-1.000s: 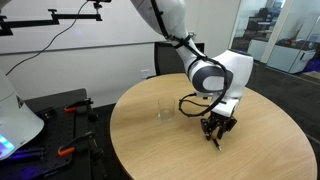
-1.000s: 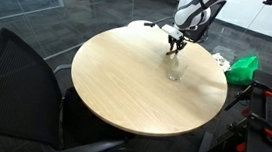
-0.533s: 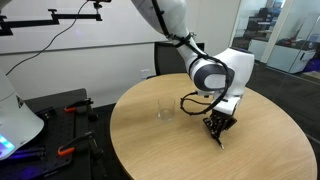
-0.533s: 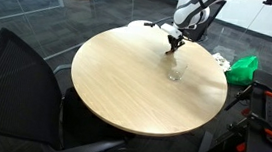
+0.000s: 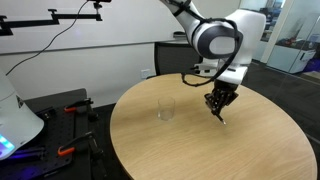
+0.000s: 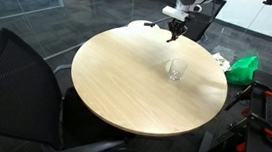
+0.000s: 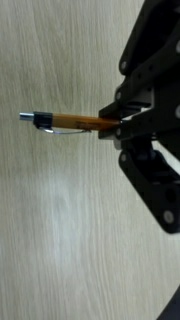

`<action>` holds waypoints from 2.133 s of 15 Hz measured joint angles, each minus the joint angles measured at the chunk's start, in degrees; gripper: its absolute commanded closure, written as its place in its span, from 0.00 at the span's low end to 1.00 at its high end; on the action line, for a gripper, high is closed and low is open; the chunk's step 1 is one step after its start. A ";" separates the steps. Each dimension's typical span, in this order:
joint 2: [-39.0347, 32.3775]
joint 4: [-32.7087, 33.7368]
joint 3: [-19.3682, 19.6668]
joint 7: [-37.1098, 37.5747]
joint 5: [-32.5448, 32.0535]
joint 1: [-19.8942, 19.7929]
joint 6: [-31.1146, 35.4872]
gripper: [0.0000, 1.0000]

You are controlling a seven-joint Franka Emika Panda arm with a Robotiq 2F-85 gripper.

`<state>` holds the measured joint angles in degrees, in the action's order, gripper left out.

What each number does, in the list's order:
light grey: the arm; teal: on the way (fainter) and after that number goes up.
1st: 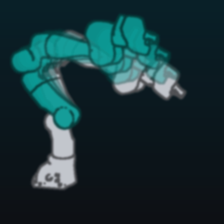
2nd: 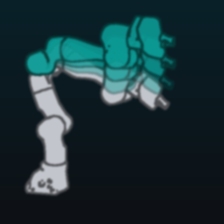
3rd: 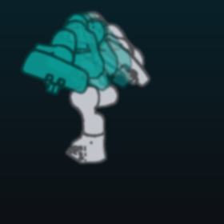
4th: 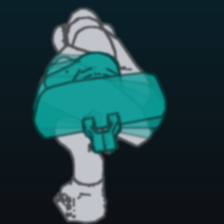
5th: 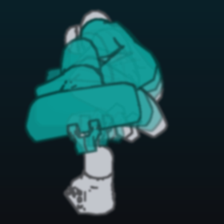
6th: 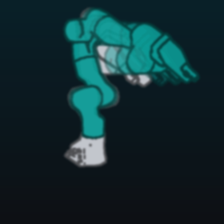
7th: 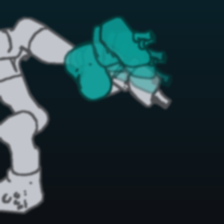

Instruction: Pick up the pen from the table and put it in the glass cup.

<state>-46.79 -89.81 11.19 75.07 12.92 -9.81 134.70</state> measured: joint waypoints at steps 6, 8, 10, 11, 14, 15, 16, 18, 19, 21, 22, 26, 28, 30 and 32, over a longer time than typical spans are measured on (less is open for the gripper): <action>13.75 -6.39 -0.15 -11.39 -4.72 1.79 -12.66 0.96; 16.86 -8.28 -0.31 -13.62 -6.62 3.50 -14.84 0.96; 19.05 -10.32 -0.84 -14.65 -8.03 5.38 -15.24 0.96; 19.81 -11.37 -1.28 -15.07 -8.47 6.26 -15.24 0.96; 21.50 -14.60 -2.45 -14.93 -9.25 9.04 -14.72 0.96; 21.97 -15.81 -2.57 -13.79 -9.61 10.07 -13.44 0.96; 22.40 -17.19 -2.57 -11.70 -10.37 11.16 -11.28 0.96; 23.21 -20.36 -2.29 -5.51 -13.76 13.35 -4.76 0.86; 23.53 -21.60 -2.20 -3.44 -14.97 14.11 -2.78 0.86; 23.97 -22.67 -2.04 -2.59 -15.26 14.71 -1.86 0.86; 24.11 -22.72 -1.91 -2.59 -15.26 14.72 -1.86 0.96; 23.94 -22.72 -1.61 -0.67 -15.72 14.65 -0.94 0.96; 23.44 -22.88 -1.36 4.59 -18.04 15.05 1.95 0.96; 22.97 -23.24 -0.38 11.17 -22.15 16.21 4.83 0.96; 22.59 -23.45 1.35 18.57 -27.79 18.13 6.19 0.96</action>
<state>-24.20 -113.26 12.54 93.64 -14.86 8.32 140.89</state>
